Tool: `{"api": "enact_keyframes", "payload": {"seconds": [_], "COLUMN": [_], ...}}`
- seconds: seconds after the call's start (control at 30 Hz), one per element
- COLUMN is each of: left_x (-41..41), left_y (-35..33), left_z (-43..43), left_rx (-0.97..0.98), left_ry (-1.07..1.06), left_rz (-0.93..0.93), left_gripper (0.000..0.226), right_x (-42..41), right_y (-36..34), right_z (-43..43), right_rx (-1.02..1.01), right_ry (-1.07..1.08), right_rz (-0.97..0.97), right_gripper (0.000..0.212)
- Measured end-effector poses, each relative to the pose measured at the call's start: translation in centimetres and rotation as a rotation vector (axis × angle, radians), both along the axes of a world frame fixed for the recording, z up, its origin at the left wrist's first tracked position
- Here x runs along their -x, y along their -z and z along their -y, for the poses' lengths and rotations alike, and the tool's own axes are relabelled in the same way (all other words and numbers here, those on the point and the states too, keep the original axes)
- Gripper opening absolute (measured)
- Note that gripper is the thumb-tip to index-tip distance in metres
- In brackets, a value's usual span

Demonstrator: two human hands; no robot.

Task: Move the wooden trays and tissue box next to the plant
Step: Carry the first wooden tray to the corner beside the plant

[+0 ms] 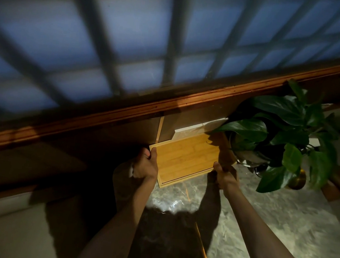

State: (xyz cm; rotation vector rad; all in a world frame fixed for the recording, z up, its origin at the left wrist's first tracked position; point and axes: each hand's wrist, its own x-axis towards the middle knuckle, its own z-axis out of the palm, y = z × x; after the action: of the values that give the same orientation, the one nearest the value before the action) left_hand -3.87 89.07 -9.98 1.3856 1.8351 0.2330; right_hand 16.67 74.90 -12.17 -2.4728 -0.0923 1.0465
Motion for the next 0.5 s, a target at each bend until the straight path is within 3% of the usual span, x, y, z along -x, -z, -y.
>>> {"api": "enact_keyframes", "payload": {"seconds": [0.1,0.17,0.23,0.3,0.37,0.43,0.5], "left_x": [0.1,0.2,0.6,1.2,2.0,3.3,4.7], "left_y": [0.0,-0.4,-1.1,-1.8,-2.4,-2.9,-3.0], "left_z": [0.0,-0.3,-0.6,-0.5,0.3,2.5,5.3], "left_rx": [0.002,-0.006,0.022,0.059,-0.013,-0.191,-0.317], "left_ry": [0.028,0.103,0.191,0.285,0.408,0.555,0.733], "left_rz": [0.017,-0.033,-0.082,-0.091,-0.088,-0.104,-0.126], "left_gripper": [0.037,0.042,0.043,0.044,0.043,0.043,0.050], "right_x": [-0.3,0.0,0.9,2.6,4.8,7.4,10.1], "right_y": [0.2,-0.3,-1.0,-2.2,-3.8,-4.7,-4.7], "right_z": [0.0,-0.1,-0.1,-0.3,-0.1,0.9,2.4], "right_rx": [-0.008,-0.021,0.016,0.060,-0.052,-0.186,-0.178], "right_ry": [-0.002,0.007,-0.032,-0.090,-0.079,-0.083,-0.244], "right_rz": [-0.012,-0.004,0.034,0.130,0.223,0.318,0.439], "right_gripper": [0.033,0.031,0.042,0.065,0.081,0.079,0.071]}}
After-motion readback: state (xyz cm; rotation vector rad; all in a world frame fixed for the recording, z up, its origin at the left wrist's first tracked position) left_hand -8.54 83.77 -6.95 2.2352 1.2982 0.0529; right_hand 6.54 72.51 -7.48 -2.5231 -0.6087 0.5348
